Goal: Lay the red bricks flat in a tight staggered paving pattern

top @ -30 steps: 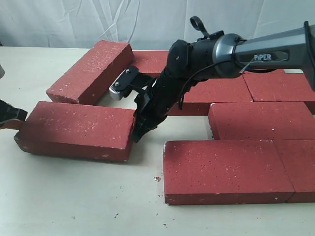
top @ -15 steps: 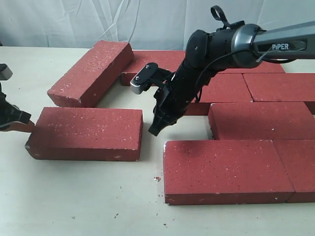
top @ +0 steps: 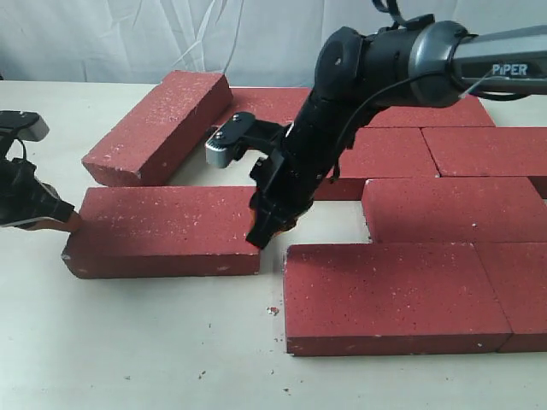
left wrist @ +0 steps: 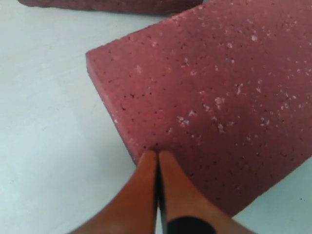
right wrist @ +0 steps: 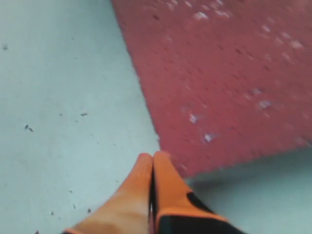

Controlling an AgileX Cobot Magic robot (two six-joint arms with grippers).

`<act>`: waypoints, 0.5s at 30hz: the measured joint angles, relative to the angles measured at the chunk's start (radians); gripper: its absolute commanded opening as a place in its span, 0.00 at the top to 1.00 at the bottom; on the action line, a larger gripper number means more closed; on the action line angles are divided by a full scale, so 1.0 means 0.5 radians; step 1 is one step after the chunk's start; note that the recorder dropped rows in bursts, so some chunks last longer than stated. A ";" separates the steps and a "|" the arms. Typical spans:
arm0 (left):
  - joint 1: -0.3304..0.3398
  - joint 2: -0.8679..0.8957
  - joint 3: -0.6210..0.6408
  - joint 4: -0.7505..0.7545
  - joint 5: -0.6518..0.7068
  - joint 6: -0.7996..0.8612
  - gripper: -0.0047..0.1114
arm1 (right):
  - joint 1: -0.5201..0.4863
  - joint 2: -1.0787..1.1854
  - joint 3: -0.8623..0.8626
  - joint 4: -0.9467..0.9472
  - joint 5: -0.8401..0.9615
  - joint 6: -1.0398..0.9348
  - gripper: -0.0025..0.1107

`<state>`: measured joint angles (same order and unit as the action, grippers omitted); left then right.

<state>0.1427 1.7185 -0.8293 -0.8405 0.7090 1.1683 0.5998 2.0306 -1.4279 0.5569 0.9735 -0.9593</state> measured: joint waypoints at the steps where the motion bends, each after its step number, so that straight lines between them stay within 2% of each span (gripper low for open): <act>1: -0.007 0.000 0.000 0.000 -0.010 0.008 0.96 | 0.029 0.005 0.000 0.005 -0.015 -0.015 0.98; 7: -0.016 0.000 0.000 0.000 -0.078 0.018 0.96 | 0.194 0.005 0.000 -0.075 -0.029 -0.049 0.98; 11: -0.016 0.000 0.000 0.000 -0.157 0.018 0.96 | 0.200 0.005 0.000 -0.252 -0.109 -0.017 0.98; 15: 0.018 0.000 0.000 0.000 -0.172 0.018 0.96 | 0.137 0.005 0.000 -0.405 -0.274 0.180 0.98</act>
<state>0.1516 1.7185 -0.8293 -0.8405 0.6230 1.1772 0.6684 2.0331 -1.4279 0.3543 0.8366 -0.8693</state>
